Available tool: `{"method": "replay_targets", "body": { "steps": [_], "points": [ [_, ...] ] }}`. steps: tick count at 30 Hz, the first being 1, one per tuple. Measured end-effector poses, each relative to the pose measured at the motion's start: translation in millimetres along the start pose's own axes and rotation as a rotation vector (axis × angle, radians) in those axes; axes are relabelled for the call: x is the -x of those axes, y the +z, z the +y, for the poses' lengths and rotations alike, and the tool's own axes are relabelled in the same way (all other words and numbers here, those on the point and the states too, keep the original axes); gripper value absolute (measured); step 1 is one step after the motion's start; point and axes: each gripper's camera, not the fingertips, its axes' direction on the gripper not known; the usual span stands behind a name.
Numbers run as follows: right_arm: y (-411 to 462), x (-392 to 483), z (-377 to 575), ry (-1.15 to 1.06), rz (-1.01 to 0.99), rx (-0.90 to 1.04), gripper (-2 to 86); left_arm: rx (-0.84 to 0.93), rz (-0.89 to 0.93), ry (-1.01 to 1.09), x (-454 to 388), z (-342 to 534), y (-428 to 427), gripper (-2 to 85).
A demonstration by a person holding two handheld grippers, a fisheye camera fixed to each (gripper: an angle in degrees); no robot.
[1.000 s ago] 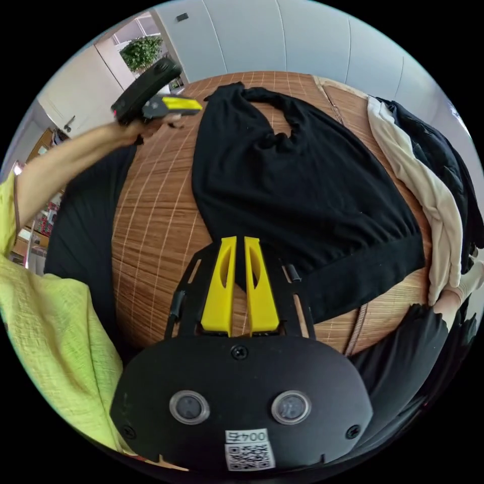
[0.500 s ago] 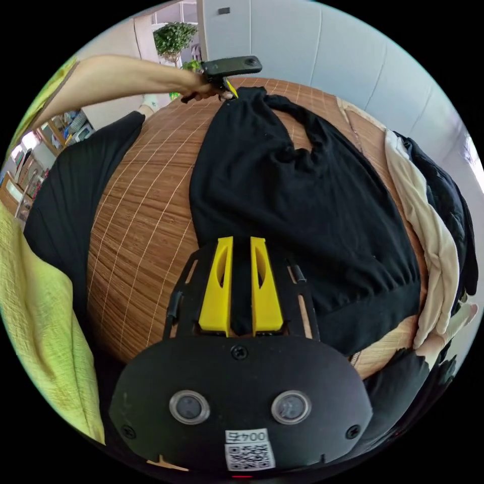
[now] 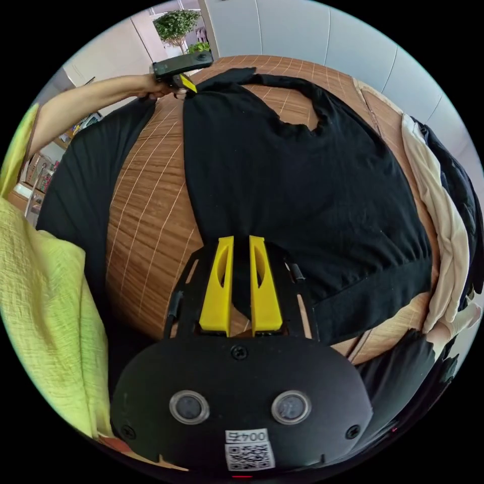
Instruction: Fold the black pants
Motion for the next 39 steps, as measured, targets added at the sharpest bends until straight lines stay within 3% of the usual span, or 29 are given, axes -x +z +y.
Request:
{"method": "replay_targets", "body": {
  "steps": [4,8,14,18,23,26,30,35,39],
  "points": [
    [-17.7,-0.2,3.0,0.039,-0.096,0.054,6.0,0.051,0.078,-0.004,18.8,56.7,-0.2,0.5],
    [-31.6,14.3,-7.4,0.003,-0.022,0.076,7.0,0.011,0.225,-0.144,71.9,95.3,-18.3,0.5],
    [-77.3,-12.4,-12.1,0.228,0.086,-0.143,7.1,-0.155,0.555,-0.487,156.2,140.0,-20.2,0.5],
    [-88.2,-41.1,-17.3,0.371,0.022,-0.19,6.3,-0.173,0.505,-0.499,176.1,144.9,-16.4,0.5],
    [-97.8,-27.1,-43.6,0.311,0.046,-0.221,6.2,-0.204,0.458,-0.589,217.6,158.1,-11.7,0.6],
    [-107.7,-15.1,-78.2,0.279,-0.043,-0.279,6.2,-0.187,0.386,-0.634,257.7,173.7,-4.5,0.7],
    [-117.6,21.2,-184.4,0.129,-0.111,-0.338,6.7,-0.203,0.199,-0.673,314.8,192.4,-6.3,0.8],
    [-121.0,75.6,-355.9,-0.058,-0.178,-0.353,6.3,-0.213,0.282,-0.825,354.3,230.7,16.5,0.8],
    [-95.1,123.4,-505.9,-0.131,-0.151,-0.291,7.2,-0.113,0.255,-0.797,364.4,248.6,25.3,0.8]
  ]
}}
